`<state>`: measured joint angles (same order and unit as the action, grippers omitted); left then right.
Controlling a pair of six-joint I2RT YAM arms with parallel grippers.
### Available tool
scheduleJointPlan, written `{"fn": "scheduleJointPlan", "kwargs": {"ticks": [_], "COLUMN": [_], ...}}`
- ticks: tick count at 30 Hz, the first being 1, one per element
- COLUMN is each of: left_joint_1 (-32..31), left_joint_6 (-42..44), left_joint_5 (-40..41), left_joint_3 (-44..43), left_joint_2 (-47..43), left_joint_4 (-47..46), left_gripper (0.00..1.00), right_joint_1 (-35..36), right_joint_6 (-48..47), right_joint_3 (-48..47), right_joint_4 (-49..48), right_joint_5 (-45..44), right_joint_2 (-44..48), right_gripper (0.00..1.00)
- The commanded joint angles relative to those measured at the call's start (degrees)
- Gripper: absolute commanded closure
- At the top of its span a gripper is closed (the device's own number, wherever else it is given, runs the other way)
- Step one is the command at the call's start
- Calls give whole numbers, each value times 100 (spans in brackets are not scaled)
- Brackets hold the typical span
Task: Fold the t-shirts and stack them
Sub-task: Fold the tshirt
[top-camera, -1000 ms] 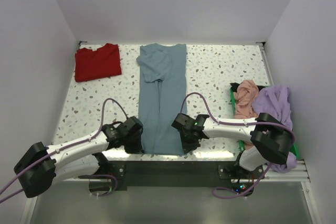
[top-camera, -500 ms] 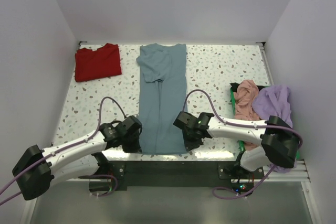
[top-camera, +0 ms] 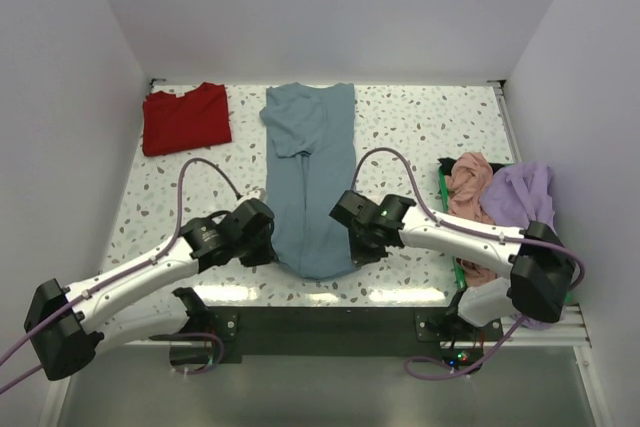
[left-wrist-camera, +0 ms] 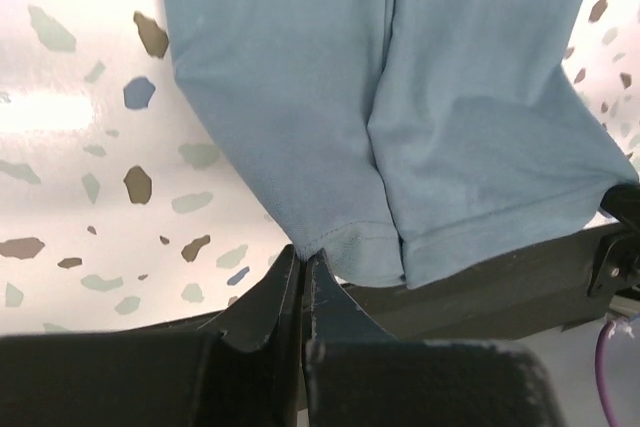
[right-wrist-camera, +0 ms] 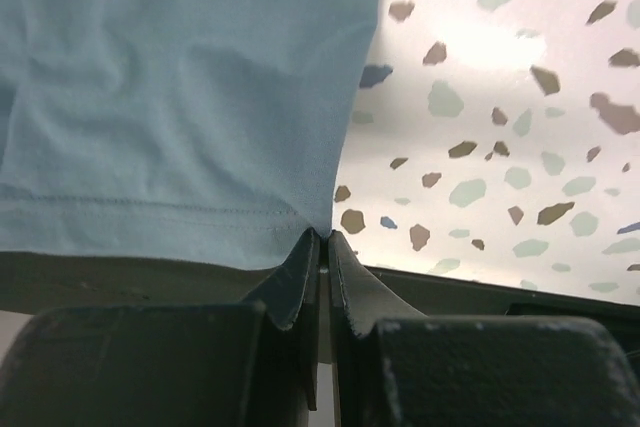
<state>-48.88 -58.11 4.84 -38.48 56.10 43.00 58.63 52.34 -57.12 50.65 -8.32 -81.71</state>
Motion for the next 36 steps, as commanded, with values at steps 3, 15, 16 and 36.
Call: {"fn": "scheduleJointPlan", "kwargs": {"ticks": [3,15,16,36], "left_joint_1": [-25,553,668,2374], "left_joint_6": [-52,712,922,2497], "left_joint_5": [719,1230,1204,510], "left_joint_3": [-406,-626,-634,-1900], "left_joint_2": [235,884,938,3135], "left_joint_4": [86,-1064,-1188,-3386], "left_gripper": [100,100,100,100], "right_joint_1": [-510,-1310,-1363,-2585], "right_joint_6": [-381,-1269,-1374,-2474], "right_joint_3": [-474,-1397,-1572,-4385], "right_joint_4": [77,-442,-477,-530], "right_joint_5": [-276,-355,-346,-425], "right_joint_2": [86,-950,-1030,-3342], "right_gripper": [100,100,100,100]}}
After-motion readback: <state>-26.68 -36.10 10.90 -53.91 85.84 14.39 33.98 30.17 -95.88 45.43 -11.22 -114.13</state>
